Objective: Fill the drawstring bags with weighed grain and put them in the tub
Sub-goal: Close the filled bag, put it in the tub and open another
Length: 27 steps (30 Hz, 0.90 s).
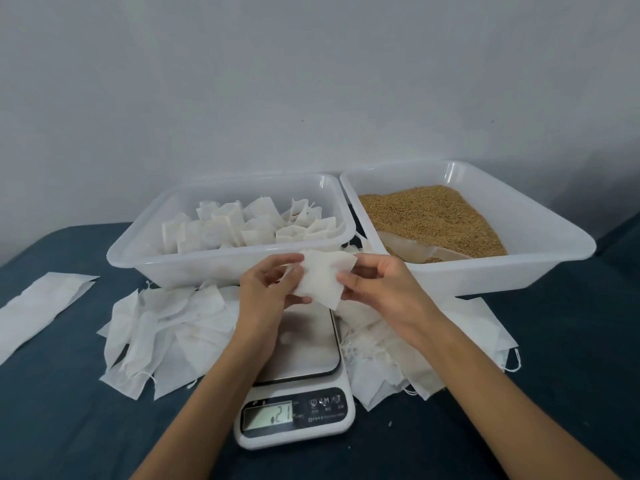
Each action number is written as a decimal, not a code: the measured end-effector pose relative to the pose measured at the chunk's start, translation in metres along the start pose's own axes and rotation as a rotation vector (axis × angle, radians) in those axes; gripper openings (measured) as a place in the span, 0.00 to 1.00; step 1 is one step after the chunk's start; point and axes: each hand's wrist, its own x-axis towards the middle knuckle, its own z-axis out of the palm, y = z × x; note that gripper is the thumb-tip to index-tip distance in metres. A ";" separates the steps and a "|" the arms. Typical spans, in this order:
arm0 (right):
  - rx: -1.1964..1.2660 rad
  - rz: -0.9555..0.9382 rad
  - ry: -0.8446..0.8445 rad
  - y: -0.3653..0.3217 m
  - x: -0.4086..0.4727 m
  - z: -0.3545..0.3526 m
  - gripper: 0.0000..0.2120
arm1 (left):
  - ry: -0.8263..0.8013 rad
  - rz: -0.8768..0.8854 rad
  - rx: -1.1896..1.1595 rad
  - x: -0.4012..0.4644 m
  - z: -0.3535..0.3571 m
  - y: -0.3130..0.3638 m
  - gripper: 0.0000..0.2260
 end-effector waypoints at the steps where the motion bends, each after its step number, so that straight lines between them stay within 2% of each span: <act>1: -0.003 -0.018 0.021 0.001 0.000 0.000 0.10 | -0.006 -0.001 -0.022 0.000 0.000 0.000 0.10; 8: -0.279 -0.124 0.153 0.009 0.000 0.004 0.07 | 0.034 0.036 0.045 0.004 -0.004 0.002 0.08; 11: -0.634 -0.205 0.242 0.017 -0.003 0.010 0.17 | 0.058 0.158 0.172 0.007 -0.005 0.004 0.05; 14: -0.880 -0.434 0.325 0.025 -0.010 0.022 0.23 | 0.051 0.195 0.178 0.007 -0.006 0.005 0.02; 17: -0.795 -0.613 0.327 0.027 -0.014 0.030 0.17 | 0.008 0.182 0.146 0.004 -0.005 0.001 0.03; 21: -0.412 -0.455 0.147 0.022 -0.019 0.037 0.08 | -0.153 0.162 0.089 -0.004 0.002 -0.004 0.06; 24: -0.214 -0.362 0.111 0.018 -0.018 0.034 0.12 | -0.273 0.108 -0.013 -0.006 0.005 -0.005 0.10; 27: -0.195 -0.337 0.148 0.015 -0.014 0.030 0.15 | -0.316 0.108 -0.046 -0.006 0.006 -0.006 0.09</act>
